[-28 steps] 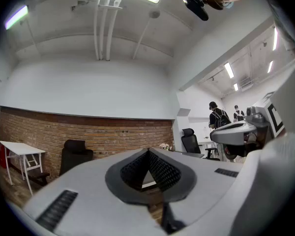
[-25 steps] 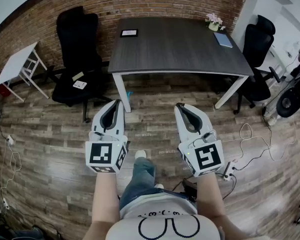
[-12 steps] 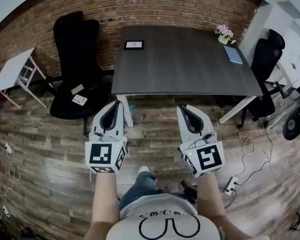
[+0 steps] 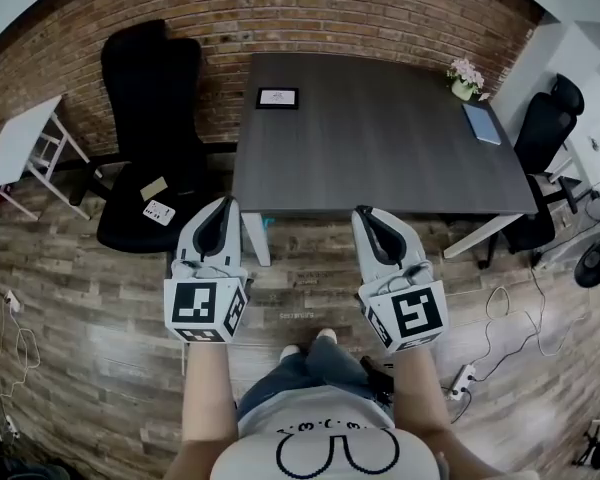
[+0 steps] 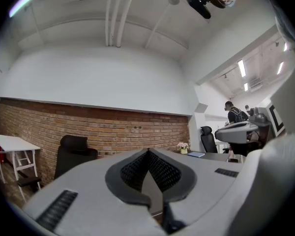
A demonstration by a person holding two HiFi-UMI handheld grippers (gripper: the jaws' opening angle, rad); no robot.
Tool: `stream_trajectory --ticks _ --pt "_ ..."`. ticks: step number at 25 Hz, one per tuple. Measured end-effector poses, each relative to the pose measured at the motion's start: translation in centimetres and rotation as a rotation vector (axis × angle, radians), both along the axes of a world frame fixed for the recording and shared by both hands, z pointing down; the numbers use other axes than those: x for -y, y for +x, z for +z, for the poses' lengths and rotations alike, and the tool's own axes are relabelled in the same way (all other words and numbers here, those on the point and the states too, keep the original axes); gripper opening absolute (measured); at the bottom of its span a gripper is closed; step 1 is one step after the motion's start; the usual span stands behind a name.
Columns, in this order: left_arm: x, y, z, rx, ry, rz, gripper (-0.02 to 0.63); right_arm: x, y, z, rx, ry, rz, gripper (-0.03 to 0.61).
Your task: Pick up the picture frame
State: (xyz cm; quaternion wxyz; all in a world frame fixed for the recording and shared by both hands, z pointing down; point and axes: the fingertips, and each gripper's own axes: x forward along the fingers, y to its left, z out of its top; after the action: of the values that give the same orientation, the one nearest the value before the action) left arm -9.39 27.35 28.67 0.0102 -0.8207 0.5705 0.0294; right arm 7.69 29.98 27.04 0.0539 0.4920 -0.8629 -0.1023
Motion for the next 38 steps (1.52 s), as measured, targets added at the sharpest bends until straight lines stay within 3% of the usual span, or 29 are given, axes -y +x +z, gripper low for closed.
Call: stream_trajectory --ticks 8,19,26,38 --pt "6.9 -1.2 2.2 -0.007 -0.025 -0.043 -0.002 8.0 -0.8 2.2 -0.018 -0.029 -0.042 -0.003" --pt "23.7 -1.0 1.9 0.023 -0.034 -0.092 -0.002 25.4 -0.4 1.4 0.003 -0.018 -0.101 -0.003" --pt "33.1 -0.7 2.0 0.022 -0.053 -0.131 -0.002 35.4 0.3 2.6 0.016 -0.069 -0.136 -0.003" --pt "43.4 -2.9 6.8 -0.002 -0.221 -0.127 0.01 45.4 -2.0 6.5 0.023 -0.185 -0.138 -0.003"
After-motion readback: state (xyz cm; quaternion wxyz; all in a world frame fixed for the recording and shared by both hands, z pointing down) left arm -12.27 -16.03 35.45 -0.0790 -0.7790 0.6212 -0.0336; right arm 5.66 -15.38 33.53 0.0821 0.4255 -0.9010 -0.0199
